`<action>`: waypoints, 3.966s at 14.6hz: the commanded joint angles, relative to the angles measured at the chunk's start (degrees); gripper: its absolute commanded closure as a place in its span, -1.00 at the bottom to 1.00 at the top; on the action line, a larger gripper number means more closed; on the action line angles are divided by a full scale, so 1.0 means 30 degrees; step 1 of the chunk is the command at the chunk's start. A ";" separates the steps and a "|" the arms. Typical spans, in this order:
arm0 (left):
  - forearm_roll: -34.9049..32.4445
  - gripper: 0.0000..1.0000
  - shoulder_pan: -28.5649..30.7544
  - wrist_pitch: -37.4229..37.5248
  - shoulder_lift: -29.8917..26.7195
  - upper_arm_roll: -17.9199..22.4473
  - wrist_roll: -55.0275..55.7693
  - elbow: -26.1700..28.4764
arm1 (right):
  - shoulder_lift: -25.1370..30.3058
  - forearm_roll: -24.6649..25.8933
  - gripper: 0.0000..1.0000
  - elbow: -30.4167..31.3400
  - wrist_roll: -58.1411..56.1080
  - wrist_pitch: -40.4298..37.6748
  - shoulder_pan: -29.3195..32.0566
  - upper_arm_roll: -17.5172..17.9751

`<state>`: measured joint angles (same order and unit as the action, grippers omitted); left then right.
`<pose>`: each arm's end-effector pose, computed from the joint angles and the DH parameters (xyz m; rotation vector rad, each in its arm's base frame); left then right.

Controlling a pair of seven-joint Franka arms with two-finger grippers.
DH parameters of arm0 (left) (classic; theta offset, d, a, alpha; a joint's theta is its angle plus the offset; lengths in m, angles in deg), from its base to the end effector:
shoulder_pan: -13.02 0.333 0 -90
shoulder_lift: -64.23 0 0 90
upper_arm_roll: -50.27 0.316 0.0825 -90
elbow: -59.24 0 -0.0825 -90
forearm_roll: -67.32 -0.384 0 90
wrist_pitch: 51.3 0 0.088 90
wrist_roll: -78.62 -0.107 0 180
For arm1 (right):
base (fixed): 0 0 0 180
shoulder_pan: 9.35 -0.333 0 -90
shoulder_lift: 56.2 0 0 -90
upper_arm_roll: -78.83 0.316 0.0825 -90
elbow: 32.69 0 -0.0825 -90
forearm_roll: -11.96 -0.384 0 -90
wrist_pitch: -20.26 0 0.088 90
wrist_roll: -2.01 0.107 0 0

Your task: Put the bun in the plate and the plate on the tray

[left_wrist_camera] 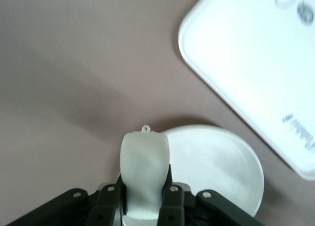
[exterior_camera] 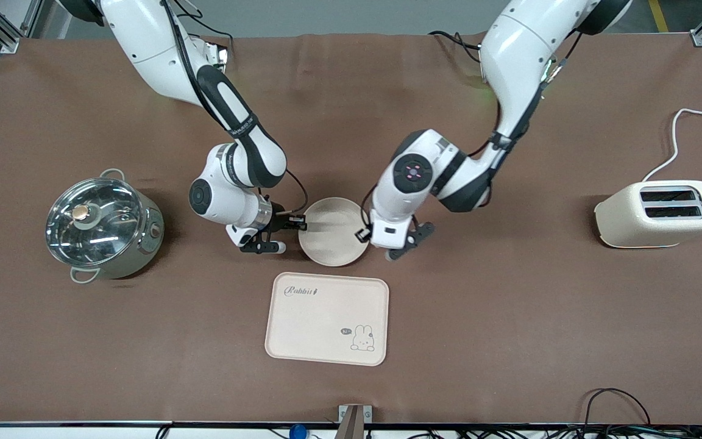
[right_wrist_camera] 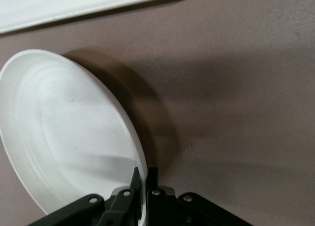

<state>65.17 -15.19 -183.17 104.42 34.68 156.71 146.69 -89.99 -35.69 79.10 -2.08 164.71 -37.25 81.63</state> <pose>0.5413 -0.4725 0.2659 2.8305 0.9457 -0.1143 0.5308 0.3064 0.1694 -2.6579 0.1293 0.1869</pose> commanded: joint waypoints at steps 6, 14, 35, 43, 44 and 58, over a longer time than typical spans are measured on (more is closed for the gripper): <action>-0.0220 0.17 -0.1114 -0.2421 0.2013 0.0157 0.1039 -0.0966 | -0.0136 -0.0432 0.99 0.0001 -0.0803 0.0014 0.0040 0.0035; -0.0425 -1.00 -0.0736 -0.1170 0.0205 0.0302 0.0923 -0.1288 | 0.0068 -0.0549 0.99 -0.0638 -0.0894 -0.0974 0.0653 0.0064; -0.0166 -1.00 1.0603 1.5124 -1.3946 0.1236 -2.4351 -0.0736 | -0.8865 0.0681 0.99 -1.6228 0.2652 -0.6667 0.2765 -0.2309; 0.0864 -1.00 1.0691 1.6298 -1.5681 0.1856 -2.4771 0.1348 | -0.9247 0.0652 0.77 -1.6259 0.3117 -0.5729 0.2356 -0.2280; 0.0864 -1.00 1.0691 1.6269 -1.5681 0.1856 -2.4800 0.1319 | -0.9218 0.0681 0.29 -1.6288 0.3904 -0.5728 0.2297 -0.2309; 0.0718 -1.00 1.0692 1.6005 -1.5476 0.1739 -2.4771 0.1085 | -0.0116 0.8310 -1.00 -1.3065 0.7102 -1.2134 0.2238 -0.2836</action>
<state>66.84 16.60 -134.71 58.46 39.88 83.19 149.69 -97.14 -17.95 35.64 16.58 131.67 -30.44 73.30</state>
